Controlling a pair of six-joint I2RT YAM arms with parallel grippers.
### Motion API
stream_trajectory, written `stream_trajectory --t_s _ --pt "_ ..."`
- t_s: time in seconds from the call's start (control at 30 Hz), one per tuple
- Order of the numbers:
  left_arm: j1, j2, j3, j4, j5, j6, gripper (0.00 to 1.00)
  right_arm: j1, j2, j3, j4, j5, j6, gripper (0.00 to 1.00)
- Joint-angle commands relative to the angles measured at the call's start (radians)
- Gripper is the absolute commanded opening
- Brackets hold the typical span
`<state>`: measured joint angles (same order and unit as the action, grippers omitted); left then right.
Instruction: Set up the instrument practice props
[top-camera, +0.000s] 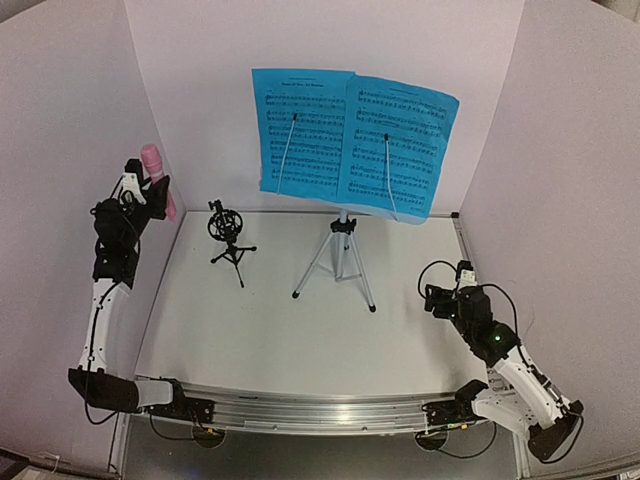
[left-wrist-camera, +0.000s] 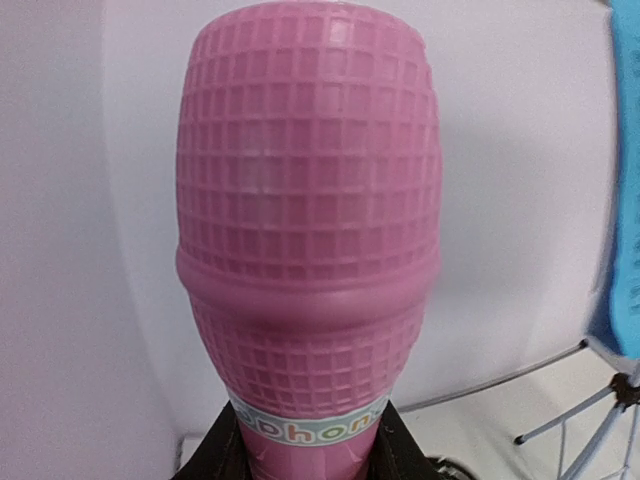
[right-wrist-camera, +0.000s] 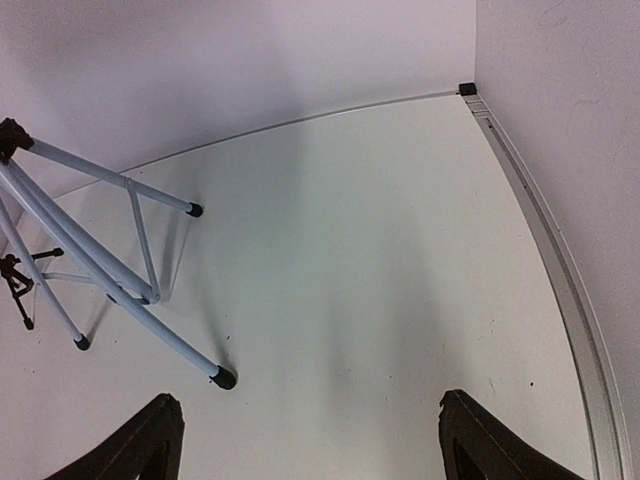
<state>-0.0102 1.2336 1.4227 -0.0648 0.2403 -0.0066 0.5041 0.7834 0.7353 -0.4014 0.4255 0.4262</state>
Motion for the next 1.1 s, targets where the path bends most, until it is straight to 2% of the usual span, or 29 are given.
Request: stream_trajectory --t_s 0.0,0.1,0.3,0.87,1.0,1.07 --pt "-0.143 0.039 -0.072 0.403 0.139 -0.080 0.00 -0.005 -0.011 -0.019 0.034 0.003 -0.001 0.86" --pt "-0.176 0.086 -0.082 0.456 0.179 -0.112 0.00 -0.005 -0.015 -0.018 0.035 0.000 -0.002 0.86" --pt "-0.195 0.147 -0.110 0.516 0.198 -0.078 0.00 -0.005 -0.032 -0.022 0.033 0.003 -0.010 0.86" --pt "-0.198 0.121 -0.275 0.524 0.197 0.040 0.00 -0.005 -0.085 -0.026 0.034 0.009 -0.021 0.86" --pt "-0.198 0.130 -0.282 0.513 0.199 0.037 0.06 -0.005 -0.095 -0.023 0.034 0.005 -0.020 0.86" --pt "-0.198 0.132 -0.284 0.512 0.189 0.041 0.05 -0.005 -0.099 -0.021 0.033 0.001 -0.021 0.86"
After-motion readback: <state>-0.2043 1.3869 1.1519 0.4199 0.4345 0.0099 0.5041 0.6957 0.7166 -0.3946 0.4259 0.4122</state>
